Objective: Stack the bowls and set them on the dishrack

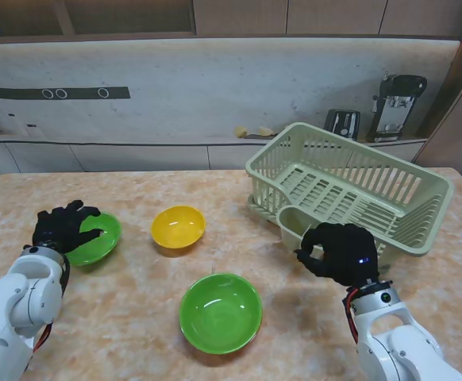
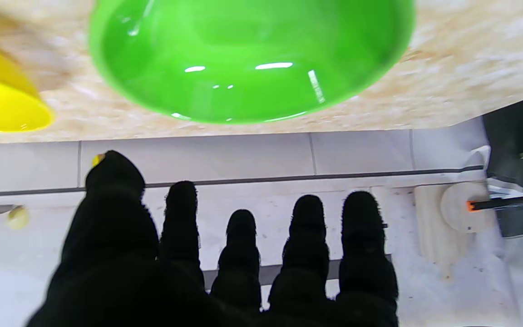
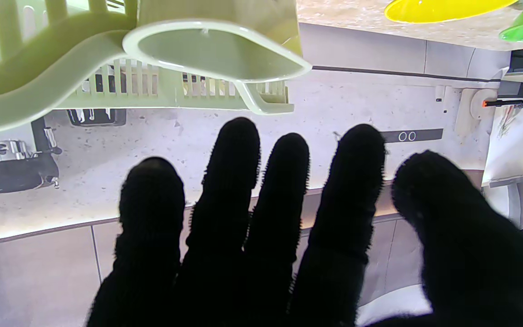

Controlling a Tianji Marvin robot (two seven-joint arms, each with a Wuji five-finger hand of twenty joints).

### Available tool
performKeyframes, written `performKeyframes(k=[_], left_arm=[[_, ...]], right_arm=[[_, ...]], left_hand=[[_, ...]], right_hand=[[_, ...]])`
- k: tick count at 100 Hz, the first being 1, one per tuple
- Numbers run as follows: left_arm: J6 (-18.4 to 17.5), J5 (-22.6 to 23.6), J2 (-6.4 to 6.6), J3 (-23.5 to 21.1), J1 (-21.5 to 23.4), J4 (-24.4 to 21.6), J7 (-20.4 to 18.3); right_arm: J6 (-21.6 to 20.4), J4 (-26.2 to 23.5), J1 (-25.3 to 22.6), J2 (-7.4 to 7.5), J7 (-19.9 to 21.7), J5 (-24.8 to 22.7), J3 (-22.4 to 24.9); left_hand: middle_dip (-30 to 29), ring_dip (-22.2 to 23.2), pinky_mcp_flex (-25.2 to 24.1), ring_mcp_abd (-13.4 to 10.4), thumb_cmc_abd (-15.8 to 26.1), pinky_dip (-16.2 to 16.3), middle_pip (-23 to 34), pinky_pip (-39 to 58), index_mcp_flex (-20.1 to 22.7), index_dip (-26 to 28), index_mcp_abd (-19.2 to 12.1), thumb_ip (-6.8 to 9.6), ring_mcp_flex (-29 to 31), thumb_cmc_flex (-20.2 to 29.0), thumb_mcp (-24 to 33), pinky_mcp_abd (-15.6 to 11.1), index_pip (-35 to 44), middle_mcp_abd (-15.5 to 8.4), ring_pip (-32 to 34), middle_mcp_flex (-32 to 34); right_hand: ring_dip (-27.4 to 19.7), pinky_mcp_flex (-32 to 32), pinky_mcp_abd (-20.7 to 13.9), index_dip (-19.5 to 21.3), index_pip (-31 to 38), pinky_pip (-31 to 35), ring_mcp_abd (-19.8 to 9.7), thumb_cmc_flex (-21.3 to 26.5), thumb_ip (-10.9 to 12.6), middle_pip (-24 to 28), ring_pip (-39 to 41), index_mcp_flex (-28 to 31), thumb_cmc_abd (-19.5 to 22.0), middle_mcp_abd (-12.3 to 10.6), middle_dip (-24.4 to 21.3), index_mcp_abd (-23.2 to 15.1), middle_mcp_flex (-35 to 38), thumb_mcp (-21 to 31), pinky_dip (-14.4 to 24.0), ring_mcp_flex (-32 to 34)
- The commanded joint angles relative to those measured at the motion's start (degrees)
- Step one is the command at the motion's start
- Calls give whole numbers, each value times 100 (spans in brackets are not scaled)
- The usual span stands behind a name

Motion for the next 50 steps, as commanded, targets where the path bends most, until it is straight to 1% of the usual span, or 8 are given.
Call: performKeyframes(k=[1,6,8,12,23,35,50], left_arm=[[125,23,38,-41,-35,124,-115],[205,15,42,-39,-71,201,-143],[229,11,44,-39,-85,229,-163],[275,4,51,-40,-116,292,-205],[420,10,64,-25,-205,495,-240],[609,-22,73,7,-284,667,-292],[793,18,89,64,-345,830,-364]], right_arm=[[-2,-6,-26,-18,80,-25,-36],[-5,-4,-18,-16,88,-27,-47],[-6,-3,-15,-16,92,-28,-52],[-10,0,-9,-15,99,-28,-59],[-17,4,3,-11,122,-30,-71],[-22,20,41,-2,176,-49,-107],[-35,25,58,4,206,-60,-123]], left_hand=[[-141,-76,-113,135,291,-38,-81,-51,-177,-118,-113,183,-197,-98,-14,-45,-89,-27,-85,-437],[-143,-80,-110,146,284,-31,-88,-35,-227,-124,-156,186,-225,-109,-13,-57,-116,-35,-73,-540],[-145,-81,-107,146,278,-28,-98,-26,-239,-125,-159,188,-238,-107,-10,-67,-122,-35,-70,-602],[-137,-78,-89,156,273,-14,-89,6,-258,-123,-207,194,-236,-104,-3,-69,-128,-49,-46,-685],[-95,-69,-70,175,257,29,-34,101,-319,-105,-273,200,-242,-105,6,-79,-129,-39,18,-828],[-72,-71,-80,178,222,48,-37,142,-380,-92,-338,206,-340,-96,10,-110,-122,-86,25,-1071],[-112,-79,-91,218,187,72,-217,190,-434,-84,-478,203,-439,-115,6,-102,-117,-142,37,-1203]], right_hand=[[-97,-21,26,-37,30,-5,-4,-117,105,-14,-46,-15,182,-2,-75,-88,49,-19,18,-77],[-97,-21,26,-37,30,-5,-6,-114,106,-16,-48,-15,182,-28,-76,-88,51,-17,18,-79],[-97,-21,26,-38,29,-5,-3,-116,105,-16,-47,-15,179,18,-75,-89,45,-19,18,-79],[-97,-21,26,-38,28,-5,-2,-119,105,-16,-47,-15,180,-8,-75,-90,46,-19,18,-77],[-97,-21,26,-39,27,-5,-5,-115,104,-16,-48,-17,179,5,-76,-93,47,-18,18,-78],[-98,-21,26,-38,27,-5,-7,-108,105,-18,-50,-23,177,-3,-76,-100,44,-16,18,-81],[-99,-21,26,-38,25,-5,-7,-121,102,-19,-52,-29,177,5,-77,-108,42,-20,19,-78]])
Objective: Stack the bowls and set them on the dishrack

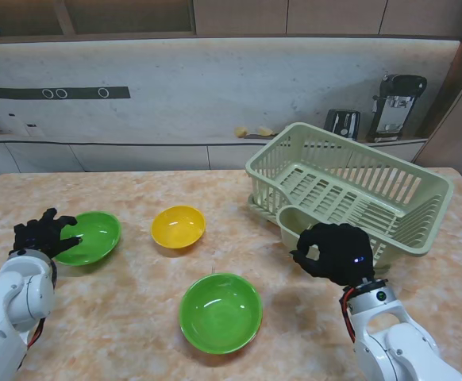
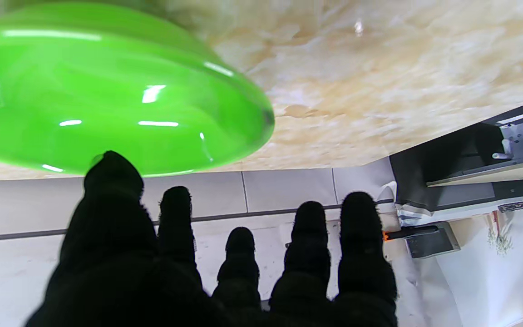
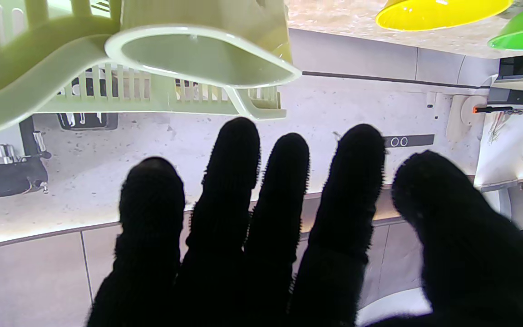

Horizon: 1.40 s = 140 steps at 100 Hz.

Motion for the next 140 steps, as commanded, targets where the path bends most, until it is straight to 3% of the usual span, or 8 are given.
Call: performKeyframes(k=[1,64,95,99,104,113,127,140], left_arm=[[69,15,13,28,-18,84,-112],[534,-528,-6,518,-430,670,-183],[645,-796,-16,820,-659,1029,-160],[687,-897,-31,855,-695,1073,-126],[740,-1052,-57,890,-740,1128,-67],[825,-1222,-96,941,-797,1198,54],[767,-1288,-148,951,-856,1333,408],[657,-1292,-197,863,-829,1346,766]], right_arm=[[-23,5,-31,-17,87,-20,-21],[-7,-1,-36,-15,101,-34,-13],[-7,-1,-37,-15,102,-34,-13],[-7,-1,-36,-15,102,-34,-13],[-7,-1,-36,-15,101,-34,-13],[-7,-4,-39,-15,105,-33,-12],[-14,-45,-68,-13,160,-30,16],[-15,-63,-77,-13,173,-31,24]], left_hand=[[-109,-77,-40,126,184,72,-151,80,-246,-36,-194,159,-148,-64,-1,-31,-60,-86,39,-347],[122,-43,376,405,120,294,-370,573,26,103,-674,136,125,170,29,-123,283,134,495,-388],[457,554,1535,68,-166,636,669,1609,245,632,-639,168,1477,1443,245,-561,1065,1154,1654,544],[536,690,1780,-3,-231,647,843,1809,314,765,-585,169,1714,1640,414,-647,1271,1175,1883,746],[666,899,2013,-93,-482,508,1046,2052,356,872,-515,104,1930,1241,1772,-759,1531,1140,2129,887],[987,1240,2445,-335,-438,462,1479,2305,399,1106,-364,196,2333,1176,3036,-975,2059,1060,2637,1170],[3062,2192,3251,-848,-1102,50,1751,2651,730,1756,188,-359,3060,2081,3596,-1437,3061,815,3088,2042],[4003,2750,3514,-1013,-1376,-61,1987,2889,1304,2193,518,-587,3196,2375,3989,-1384,3944,488,3400,2829]], right_hand=[[-99,-21,26,-37,27,-5,-7,-117,104,-19,-51,-26,183,4,-77,-106,42,-16,19,-78],[-101,-30,33,-40,27,-14,-5,-116,103,-21,-60,-26,184,-7,-78,-107,52,-18,16,-80],[-101,-29,35,-42,24,-15,-7,-120,103,-26,-61,-29,181,-3,-79,-100,41,-21,16,-80],[-101,-29,35,-41,24,-15,-12,-122,102,-24,-64,-32,181,9,-78,-108,43,-20,16,-82],[-100,-29,35,-38,28,-15,-10,-124,102,-25,-60,-25,187,-10,-79,-103,44,-19,16,-76],[-101,-29,35,-38,28,-15,-18,-124,102,-27,-64,-24,190,0,-79,-103,41,-22,16,-78],[-101,-29,35,-38,27,-15,-10,-121,102,-25,-68,-23,187,-5,-78,-104,45,-22,16,-83],[-101,-29,35,-40,22,-15,-8,-122,103,-29,-68,-27,191,-17,-80,-109,43,-22,16,-84]])
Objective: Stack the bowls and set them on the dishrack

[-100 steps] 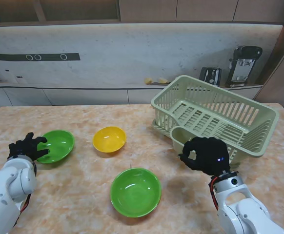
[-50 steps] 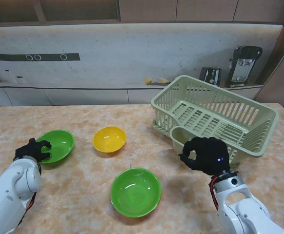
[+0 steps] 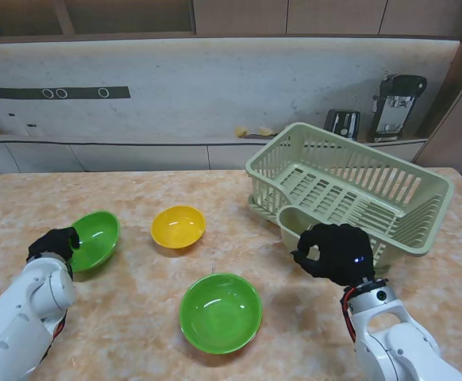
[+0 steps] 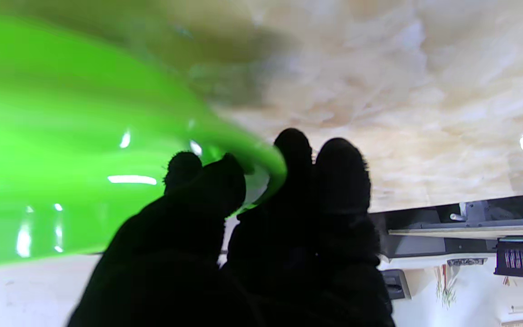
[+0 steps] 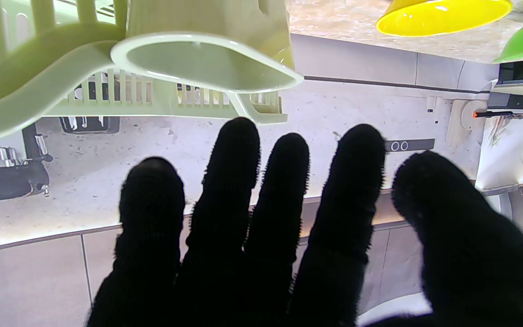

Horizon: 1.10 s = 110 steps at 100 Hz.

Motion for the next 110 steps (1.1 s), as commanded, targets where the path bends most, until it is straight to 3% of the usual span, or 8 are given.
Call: performKeyframes(k=[1,11,28,61,110], left_arm=[[-69,14,-46,-64,36,-35,12],[-214,25,-92,-178,83,-29,385],[-369,17,-157,-397,218,-142,813],[-667,101,-210,-886,672,-731,1120],[-1216,36,-305,-1501,1413,-1877,1345]], right_arm=[[-13,-49,-67,-19,85,-19,-1],[-17,-51,-67,-19,91,-22,4],[-18,-50,-66,-18,91,-22,4],[-18,-50,-66,-18,91,-21,4],[-44,-68,-112,-19,54,-34,46]], left_hand=[[382,343,210,-301,-177,-47,458,334,319,272,122,-42,189,708,726,-213,502,-365,368,569],[446,661,447,-477,-24,-89,1148,476,715,533,78,-59,375,709,1033,-105,1104,-683,559,965],[375,1158,850,-553,241,-79,1763,665,1044,753,26,138,651,708,1290,-39,1561,-861,907,1326],[22,1590,1199,-518,426,379,2008,875,1420,1079,-54,377,830,708,1411,-13,1880,-1006,1221,1652],[160,1645,1610,-434,374,691,2173,1277,1692,1242,-61,434,949,708,1533,-54,2126,-1015,1728,1913]], right_hand=[[-101,-23,35,-40,22,-14,-7,-122,103,-26,-18,-27,189,-17,-79,-109,48,-23,16,-79],[-101,-23,35,-38,22,-14,-5,-118,102,-29,-19,-32,181,8,-80,-117,46,-22,16,-79],[-103,-25,32,-39,20,-17,-10,-121,103,-31,-23,-32,191,-25,-81,-112,52,-23,15,-80],[-103,-30,26,-37,20,-24,-15,-125,104,-35,-27,-27,201,-17,-81,-112,45,-22,16,-78],[-102,-34,37,-36,18,-32,-13,-124,104,-33,-29,-32,199,-9,-79,-106,55,-25,17,-78]])
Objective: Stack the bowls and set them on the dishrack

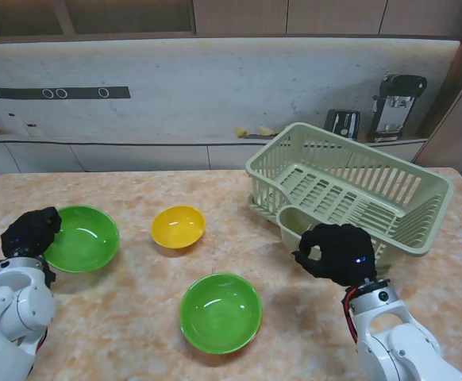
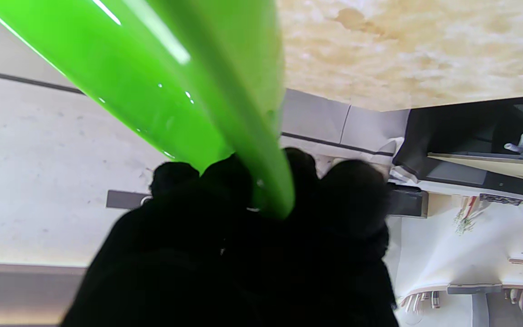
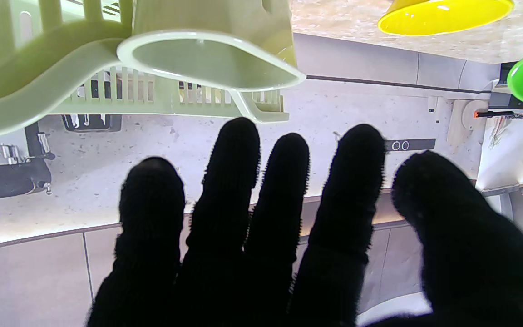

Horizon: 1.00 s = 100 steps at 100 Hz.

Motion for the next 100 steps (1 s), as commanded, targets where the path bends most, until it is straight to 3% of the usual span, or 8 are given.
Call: performKeyframes(k=[1,58,100], left_arm=[[-88,-17,-21,-54,108,-224,-3],[-845,-576,-147,-261,965,-1883,-98],[-1095,-1004,-110,411,1041,-2393,-596]], right_arm=[[-24,-31,-61,-21,63,-18,-10],[-24,-31,-61,-21,63,-18,-10],[-23,-31,-61,-21,62,-19,-10]], left_hand=[[270,91,222,-342,554,104,1101,330,331,267,22,601,338,796,1028,-82,549,-811,558,706],[286,6,393,-252,474,192,1016,461,468,273,94,638,420,697,1195,6,486,-706,702,885],[282,-20,470,-271,462,150,950,443,467,270,98,655,467,671,1228,-35,459,-676,684,922]], right_hand=[[-102,-32,36,-37,16,-29,-14,-123,104,-33,-26,-34,194,-11,-79,-109,53,-25,17,-76],[-100,-32,36,-39,14,-30,-10,-125,104,-37,-22,-32,190,-24,-80,-117,54,-24,18,-74],[-102,-32,36,-36,17,-31,-12,-125,104,-34,-27,-27,194,-22,-77,-109,51,-24,19,-77]])
